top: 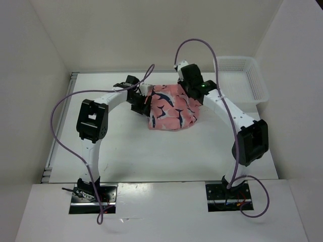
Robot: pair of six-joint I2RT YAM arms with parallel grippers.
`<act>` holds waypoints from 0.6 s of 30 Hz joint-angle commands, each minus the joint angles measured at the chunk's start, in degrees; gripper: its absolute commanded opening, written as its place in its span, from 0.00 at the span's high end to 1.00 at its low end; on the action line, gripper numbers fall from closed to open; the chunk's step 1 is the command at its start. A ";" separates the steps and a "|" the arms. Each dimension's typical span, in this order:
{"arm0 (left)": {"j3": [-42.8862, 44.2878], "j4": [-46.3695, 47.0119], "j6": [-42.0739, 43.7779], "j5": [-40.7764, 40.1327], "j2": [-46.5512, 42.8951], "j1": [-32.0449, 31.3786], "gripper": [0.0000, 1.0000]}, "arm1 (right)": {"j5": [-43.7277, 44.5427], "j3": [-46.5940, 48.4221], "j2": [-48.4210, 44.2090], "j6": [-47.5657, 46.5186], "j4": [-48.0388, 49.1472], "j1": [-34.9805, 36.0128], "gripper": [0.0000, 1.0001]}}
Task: Fold and stack the shorts
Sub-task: Fold the shorts
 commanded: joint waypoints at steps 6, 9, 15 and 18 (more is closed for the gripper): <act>1.28 1.09 0.36 9.49 3.36 0.03 0.42 | 0.21 9.00 10.29 6.59 2.33 9.46 1.00; -1.26 2.49 0.36 9.49 1.78 0.56 0.42 | 0.21 11.73 13.55 8.27 2.33 11.04 1.00; -2.33 3.02 0.36 9.49 1.86 1.09 0.42 | 0.21 13.32 17.15 13.19 1.80 15.69 0.99; -2.33 3.02 0.36 9.49 2.39 1.62 0.42 | -1.01 13.84 17.69 14.86 1.80 18.42 0.80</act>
